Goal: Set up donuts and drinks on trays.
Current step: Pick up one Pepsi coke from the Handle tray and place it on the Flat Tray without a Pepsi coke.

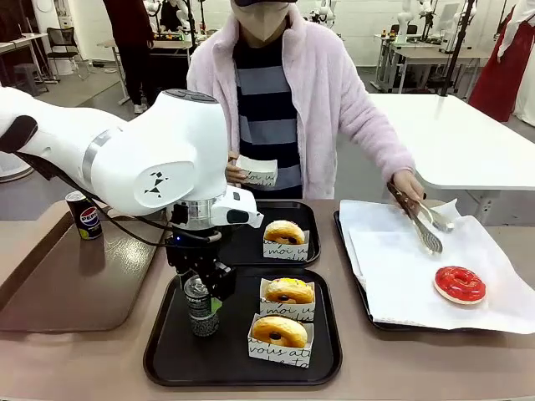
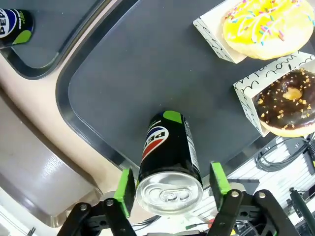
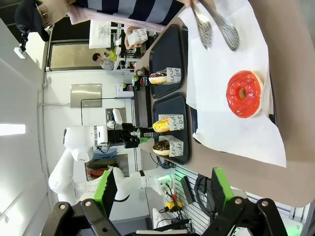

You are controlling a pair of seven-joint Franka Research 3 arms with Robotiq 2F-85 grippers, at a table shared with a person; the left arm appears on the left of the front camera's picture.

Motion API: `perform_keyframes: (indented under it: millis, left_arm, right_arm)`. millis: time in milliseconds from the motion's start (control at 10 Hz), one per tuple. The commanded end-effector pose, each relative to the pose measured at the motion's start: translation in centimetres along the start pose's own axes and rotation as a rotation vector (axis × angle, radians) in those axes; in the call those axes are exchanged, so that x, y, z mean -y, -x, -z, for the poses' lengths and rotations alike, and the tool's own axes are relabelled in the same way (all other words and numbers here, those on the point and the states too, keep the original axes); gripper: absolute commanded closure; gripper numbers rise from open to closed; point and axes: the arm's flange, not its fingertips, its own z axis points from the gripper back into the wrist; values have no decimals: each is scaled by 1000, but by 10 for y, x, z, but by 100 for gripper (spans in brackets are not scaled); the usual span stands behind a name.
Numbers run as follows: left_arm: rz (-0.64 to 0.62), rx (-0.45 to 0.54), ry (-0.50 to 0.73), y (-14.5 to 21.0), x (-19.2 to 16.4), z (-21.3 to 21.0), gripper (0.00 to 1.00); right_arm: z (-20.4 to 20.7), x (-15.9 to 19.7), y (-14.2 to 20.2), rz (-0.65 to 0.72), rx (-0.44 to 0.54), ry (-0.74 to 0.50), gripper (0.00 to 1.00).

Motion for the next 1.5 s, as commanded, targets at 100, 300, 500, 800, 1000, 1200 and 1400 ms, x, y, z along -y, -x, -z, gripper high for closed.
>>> perform_keyframes:
  millis: [100, 300, 500, 800, 1000, 1200, 1400]
  left_arm:
    - [8, 33, -23, 4, 0, -7, 0]
    - [1, 35, -26, 6, -3, -20, 0]
    - [9, 30, -33, 16, -2, -45, 0]
    - [15, 115, -23, 50, -2, -95, 0]
    - [-62, 171, 16, 68, -11, -106, 0]
    - [-126, 151, 33, 73, -22, -103, 0]
    - [-63, 164, -4, 64, -12, -118, 0]
  right_arm:
    - [-1, -1, -1, 4, 10, -19, 0]
    - [-1, -1, -1, 4, 10, -19, 0]
    - [-1, -1, -1, 4, 10, -19, 0]
    - [-1, -1, -1, 4, 10, -19, 0]
    - [-1, -1, -1, 4, 10, -19, 0]
    - [-1, -1, -1, 4, 10, -19, 0]
    - [-1, -1, -1, 4, 10, -19, 0]
